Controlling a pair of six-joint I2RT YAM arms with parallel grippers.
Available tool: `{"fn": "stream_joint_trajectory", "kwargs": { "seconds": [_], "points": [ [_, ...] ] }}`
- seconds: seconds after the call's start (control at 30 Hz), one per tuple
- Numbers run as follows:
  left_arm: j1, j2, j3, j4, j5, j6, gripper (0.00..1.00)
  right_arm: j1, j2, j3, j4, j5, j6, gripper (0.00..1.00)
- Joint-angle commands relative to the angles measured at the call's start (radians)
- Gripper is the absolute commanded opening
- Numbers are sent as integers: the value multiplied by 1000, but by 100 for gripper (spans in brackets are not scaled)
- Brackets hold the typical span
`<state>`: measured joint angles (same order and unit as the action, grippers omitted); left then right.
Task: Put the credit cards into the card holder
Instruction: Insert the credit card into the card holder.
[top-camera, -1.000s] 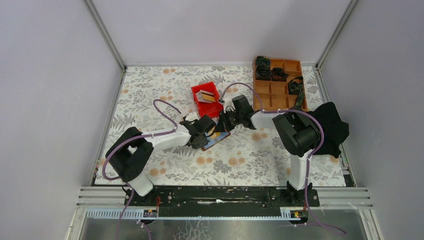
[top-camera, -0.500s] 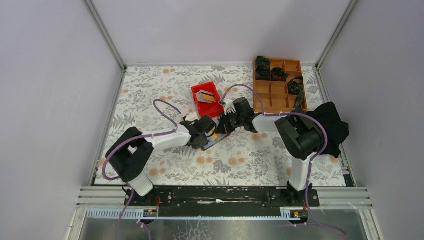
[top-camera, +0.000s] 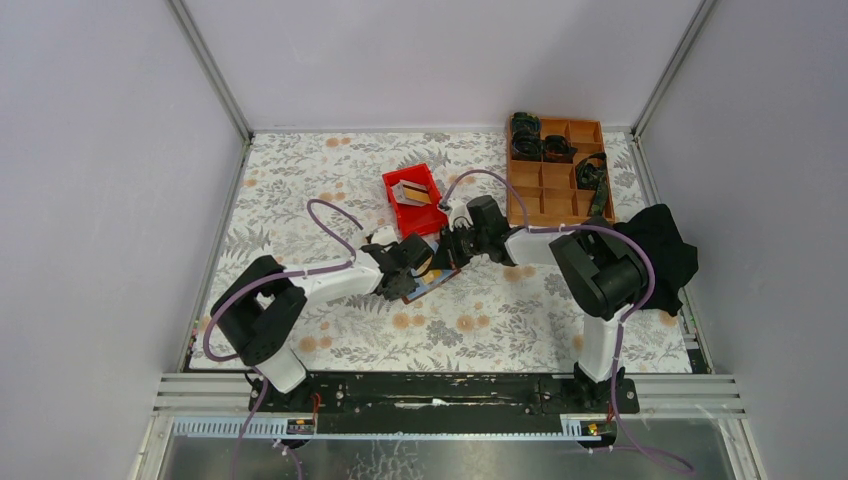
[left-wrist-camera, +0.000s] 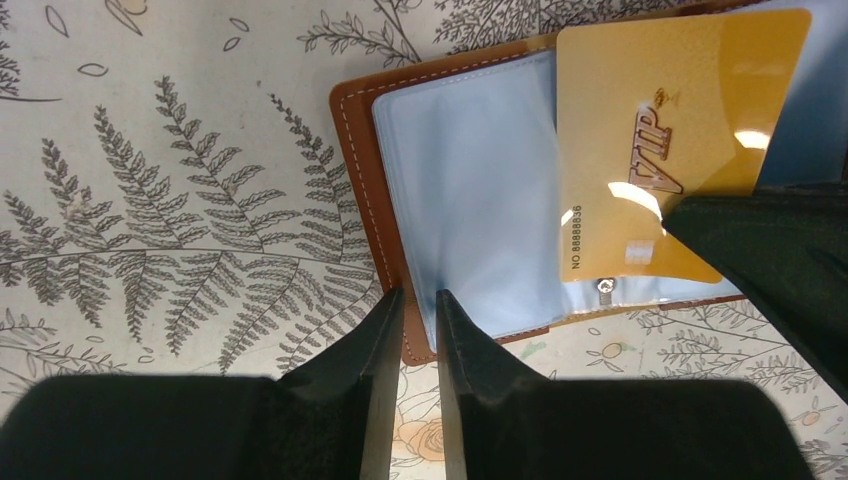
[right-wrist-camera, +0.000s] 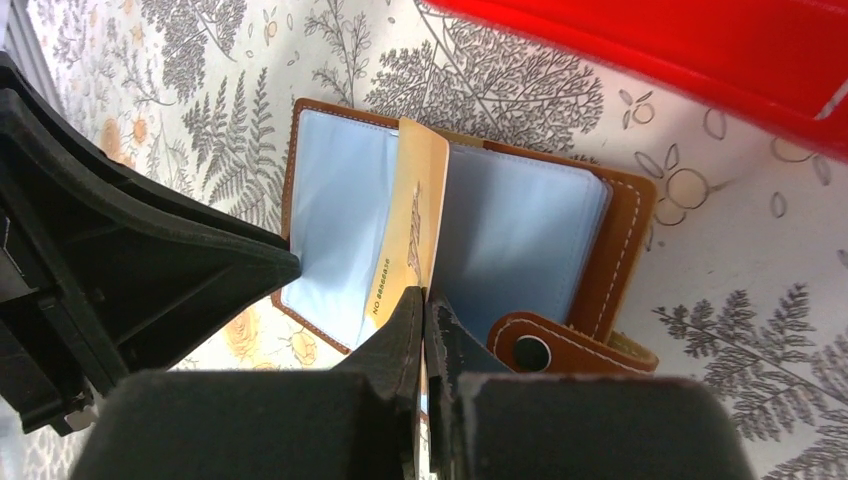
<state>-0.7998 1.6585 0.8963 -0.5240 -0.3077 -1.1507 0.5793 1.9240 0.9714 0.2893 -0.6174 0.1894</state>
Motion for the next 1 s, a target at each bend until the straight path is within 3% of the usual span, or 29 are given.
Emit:
{"fn": "stream_joint_trajectory", "kwargs": {
  "seconds": [0.0,0.4,0.97],
  "points": [
    [-25,97,-90,-200,59,7,24,47,59,-54,-184,-113,11,0],
    [-38,115,-95,-199,70,6,24,46,127,-22,-255,-158,85,0],
    [-46,131,-95,-197,73,6,24,45,158,-64,-199,-295,234,0]
  ]
}}
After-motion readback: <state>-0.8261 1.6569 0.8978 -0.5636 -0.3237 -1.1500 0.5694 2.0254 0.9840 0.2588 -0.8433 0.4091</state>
